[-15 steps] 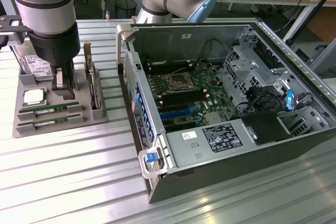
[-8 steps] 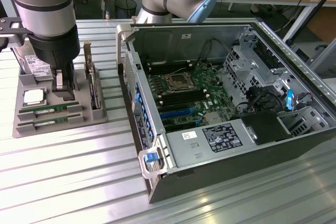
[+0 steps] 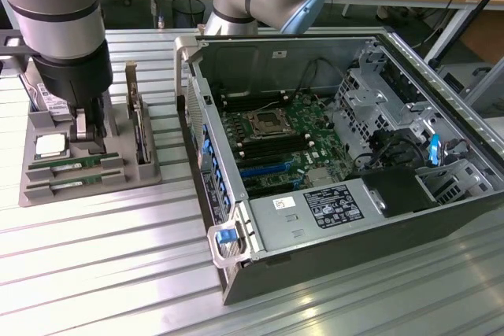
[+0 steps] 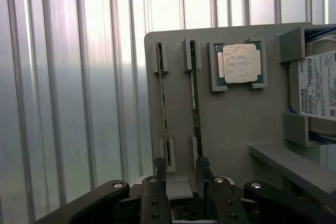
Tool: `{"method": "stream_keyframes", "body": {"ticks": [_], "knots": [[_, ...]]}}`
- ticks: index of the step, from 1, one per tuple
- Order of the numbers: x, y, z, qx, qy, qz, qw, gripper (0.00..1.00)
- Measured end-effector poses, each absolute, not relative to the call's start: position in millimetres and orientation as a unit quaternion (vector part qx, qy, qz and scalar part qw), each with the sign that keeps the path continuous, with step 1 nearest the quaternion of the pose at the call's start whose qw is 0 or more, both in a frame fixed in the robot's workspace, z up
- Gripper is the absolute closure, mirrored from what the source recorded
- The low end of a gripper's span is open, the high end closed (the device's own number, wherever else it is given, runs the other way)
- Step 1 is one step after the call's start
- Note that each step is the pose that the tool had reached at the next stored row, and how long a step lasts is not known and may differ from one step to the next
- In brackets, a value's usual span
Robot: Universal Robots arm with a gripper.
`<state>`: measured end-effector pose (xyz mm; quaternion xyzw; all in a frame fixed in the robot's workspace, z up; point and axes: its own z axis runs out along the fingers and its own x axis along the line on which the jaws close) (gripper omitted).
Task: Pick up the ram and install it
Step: 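Pick up the ram and move it above insertion slot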
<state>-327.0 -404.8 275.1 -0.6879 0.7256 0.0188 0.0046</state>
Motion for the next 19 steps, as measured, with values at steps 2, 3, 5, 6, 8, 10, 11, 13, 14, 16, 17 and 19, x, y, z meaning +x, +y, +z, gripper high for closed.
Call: {"method": "stream_keyframes", "body": {"ticks": [2, 3, 5, 6, 8, 10, 11, 13, 14, 16, 17, 19], "knots": [[-329.7, -407.6, 273.7, -0.688, 0.726, 0.019, 0.005, 0.64], [-331.2, -408.9, 273.0, -0.688, 0.726, 0.019, 0.005, 0.64], [-334.6, -411.4, 271.6, -0.688, 0.726, 0.019, 0.005, 0.64], [-336.4, -412.5, 271.0, -0.688, 0.726, 0.020, 0.005, 0.64], [-340.0, -414.2, 269.5, -0.688, 0.725, 0.020, 0.006, 0.64], [-342.8, -415.5, 267.6, -0.688, 0.725, 0.022, 0.007, 0.64], [-343.1, -415.6, 267.1, -0.688, 0.725, 0.022, 0.008, 0.64], [-344.0, -415.8, 266.2, -0.688, 0.725, 0.022, 0.008, 0.64], [-344.5, -416.0, 265.6, -0.688, 0.725, 0.023, 0.008, 0.64], [-345.9, -416.4, 263.8, -0.688, 0.725, 0.024, 0.009, 0.64], [-346.8, -416.8, 262.4, -0.688, 0.725, 0.024, 0.010, 0.64], [-348.3, -417.2, 260.2, -0.688, 0.725, 0.025, 0.010, 0.64]]}}
